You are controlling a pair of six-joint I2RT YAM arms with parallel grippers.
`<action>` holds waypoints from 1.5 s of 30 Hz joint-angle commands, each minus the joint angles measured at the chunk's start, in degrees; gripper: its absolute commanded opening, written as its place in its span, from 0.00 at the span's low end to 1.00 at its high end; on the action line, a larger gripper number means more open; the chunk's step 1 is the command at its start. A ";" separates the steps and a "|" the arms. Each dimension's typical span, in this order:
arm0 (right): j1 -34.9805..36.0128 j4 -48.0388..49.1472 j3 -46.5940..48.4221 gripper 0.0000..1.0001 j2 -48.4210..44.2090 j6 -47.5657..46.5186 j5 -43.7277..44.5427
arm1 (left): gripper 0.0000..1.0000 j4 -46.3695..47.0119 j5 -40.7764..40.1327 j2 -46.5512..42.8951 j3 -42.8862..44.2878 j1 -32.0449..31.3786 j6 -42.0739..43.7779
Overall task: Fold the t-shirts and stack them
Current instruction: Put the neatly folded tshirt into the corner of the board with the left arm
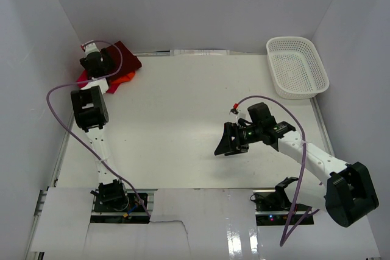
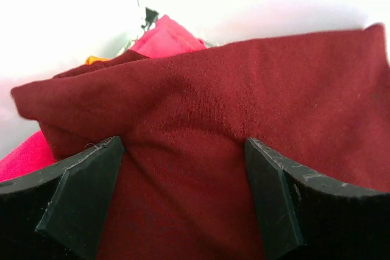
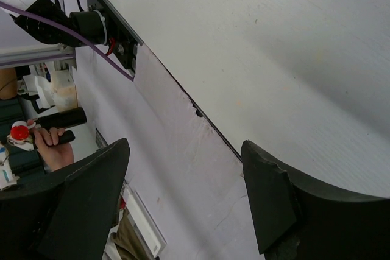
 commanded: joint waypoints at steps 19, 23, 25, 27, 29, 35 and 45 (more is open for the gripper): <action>0.08 -1.72 5.32 0.80 -2.41 -3.73 3.87 | 0.98 -26.06 -8.08 -36.44 -4.23 -7.89 -4.00; 0.08 -2.61 11.38 0.82 -3.72 -6.18 8.27 | 0.98 -32.87 -10.11 -51.37 -21.66 -8.25 -5.10; 0.17 -2.61 12.80 0.82 -4.69 -6.89 9.77 | 0.98 -33.48 -7.42 -60.96 -27.77 -8.25 -4.48; 0.00 -2.43 14.03 0.82 -5.22 -7.85 10.47 | 0.98 -37.06 -3.11 -65.71 -33.13 -8.33 -4.47; 0.00 -2.34 14.65 0.83 -6.19 -8.04 10.82 | 0.98 -38.75 2.15 -72.13 -36.22 -8.60 -4.65; 0.08 -2.70 15.88 0.83 -9.78 -9.44 15.21 | 0.98 -43.67 3.33 -84.95 -44.50 -8.69 -3.42; 0.08 -2.96 14.74 0.84 -12.87 -9.88 16.80 | 0.98 -46.58 3.77 -92.01 -49.07 -8.77 -3.95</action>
